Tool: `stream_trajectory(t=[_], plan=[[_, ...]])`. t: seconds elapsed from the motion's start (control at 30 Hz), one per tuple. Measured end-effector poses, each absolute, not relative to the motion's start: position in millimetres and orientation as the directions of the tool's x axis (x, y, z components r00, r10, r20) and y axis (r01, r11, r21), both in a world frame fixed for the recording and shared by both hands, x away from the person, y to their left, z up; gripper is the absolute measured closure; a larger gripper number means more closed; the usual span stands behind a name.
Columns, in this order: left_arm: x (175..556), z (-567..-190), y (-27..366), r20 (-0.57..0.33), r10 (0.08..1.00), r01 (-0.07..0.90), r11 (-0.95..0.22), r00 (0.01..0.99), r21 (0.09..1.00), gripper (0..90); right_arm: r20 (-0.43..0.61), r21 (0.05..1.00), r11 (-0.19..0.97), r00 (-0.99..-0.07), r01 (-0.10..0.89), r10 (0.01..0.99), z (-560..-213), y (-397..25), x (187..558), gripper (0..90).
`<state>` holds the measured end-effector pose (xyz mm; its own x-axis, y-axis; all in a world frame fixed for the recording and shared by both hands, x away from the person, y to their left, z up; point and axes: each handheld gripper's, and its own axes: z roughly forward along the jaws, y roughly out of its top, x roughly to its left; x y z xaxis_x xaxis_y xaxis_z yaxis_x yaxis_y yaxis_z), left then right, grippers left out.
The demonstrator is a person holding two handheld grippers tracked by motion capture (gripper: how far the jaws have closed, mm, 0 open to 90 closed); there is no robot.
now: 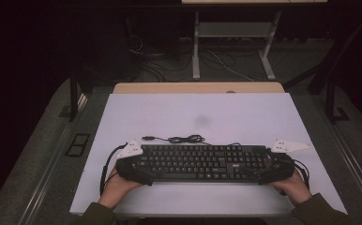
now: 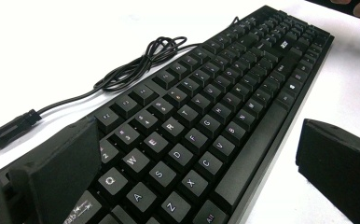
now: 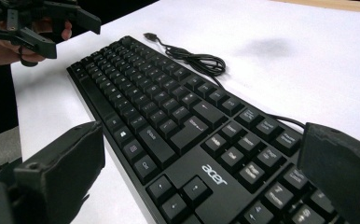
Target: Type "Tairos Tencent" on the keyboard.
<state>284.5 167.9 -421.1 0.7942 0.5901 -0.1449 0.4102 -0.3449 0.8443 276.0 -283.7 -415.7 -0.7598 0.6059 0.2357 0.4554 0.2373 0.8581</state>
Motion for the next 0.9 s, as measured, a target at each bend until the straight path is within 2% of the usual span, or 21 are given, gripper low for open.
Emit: stream_trajectory(t=[0.63,0.7,0.73,0.9], plan=[[283.1,-421.4,167.4,-0.146,0.583,0.407,-0.347,0.799,0.845,0.0,0.246,0.868,0.223,-0.775,0.443,0.582,-416.1,-268.9,284.3,7.1],[282.7,-421.5,167.5,-0.145,0.582,0.406,-0.348,0.800,0.845,0.0,0.246,0.868,0.223,-0.776,0.443,0.580,-415.9,-268.1,284.7,9.7],[282.8,-421.4,167.6,-0.144,0.582,0.405,-0.347,0.800,0.846,0.0,0.246,0.872,0.222,-0.783,0.437,0.572,-415.5,-267.0,285.3,14.2],[282.9,-421.8,166.9,-0.145,0.580,0.406,-0.349,0.802,0.845,0.0,0.251,0.871,0.224,-0.789,0.437,0.561,-416.0,-260.7,288.4,15.1]])
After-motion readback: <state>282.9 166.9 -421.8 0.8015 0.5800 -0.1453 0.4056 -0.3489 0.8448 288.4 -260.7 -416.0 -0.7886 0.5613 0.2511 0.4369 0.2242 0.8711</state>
